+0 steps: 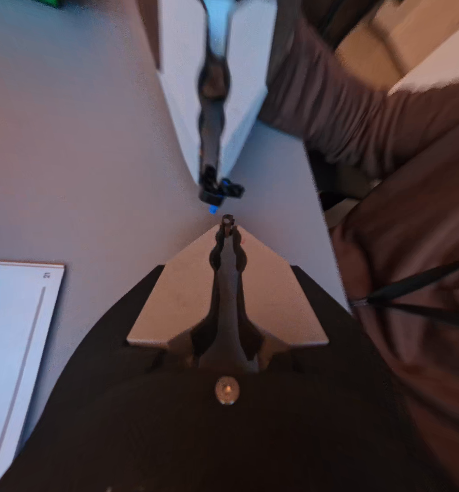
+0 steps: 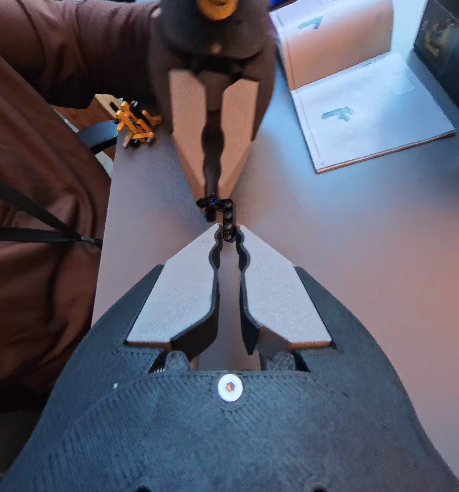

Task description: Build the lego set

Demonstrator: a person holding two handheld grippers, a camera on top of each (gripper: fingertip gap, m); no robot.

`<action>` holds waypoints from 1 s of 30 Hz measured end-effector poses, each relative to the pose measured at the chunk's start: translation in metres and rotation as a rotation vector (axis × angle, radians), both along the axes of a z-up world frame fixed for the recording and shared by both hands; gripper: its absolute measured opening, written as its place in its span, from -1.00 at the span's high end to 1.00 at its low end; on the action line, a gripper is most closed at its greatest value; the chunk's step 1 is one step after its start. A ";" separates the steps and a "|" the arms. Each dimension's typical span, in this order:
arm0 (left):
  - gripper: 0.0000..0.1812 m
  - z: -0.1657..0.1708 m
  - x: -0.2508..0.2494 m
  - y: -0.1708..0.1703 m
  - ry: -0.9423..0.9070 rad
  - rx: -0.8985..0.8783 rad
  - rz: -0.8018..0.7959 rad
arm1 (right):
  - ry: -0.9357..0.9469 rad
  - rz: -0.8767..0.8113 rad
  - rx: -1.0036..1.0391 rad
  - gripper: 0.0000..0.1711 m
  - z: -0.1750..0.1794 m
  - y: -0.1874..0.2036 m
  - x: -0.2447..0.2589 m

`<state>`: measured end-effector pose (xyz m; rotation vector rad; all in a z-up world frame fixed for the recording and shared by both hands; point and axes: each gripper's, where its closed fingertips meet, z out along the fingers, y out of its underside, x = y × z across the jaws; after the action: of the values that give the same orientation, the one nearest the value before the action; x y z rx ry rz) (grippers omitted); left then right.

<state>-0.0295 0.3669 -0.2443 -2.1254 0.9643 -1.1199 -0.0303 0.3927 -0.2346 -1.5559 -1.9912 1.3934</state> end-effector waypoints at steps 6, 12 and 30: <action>0.98 0.025 -0.017 0.005 -0.298 -0.247 0.040 | 0.034 -0.027 0.013 0.95 0.004 0.007 -0.001; 0.97 -0.005 -0.028 0.007 -0.095 -0.263 0.065 | -0.054 -0.066 -0.090 0.95 -0.008 0.017 0.003; 0.65 -0.017 -0.016 0.008 0.265 0.009 0.108 | -0.084 -0.046 -0.071 0.95 -0.015 0.011 0.002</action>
<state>-0.0451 0.3750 -0.2614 -2.3284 0.9544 -0.7940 -0.0284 0.4037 -0.2495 -1.7060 -1.9599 1.4173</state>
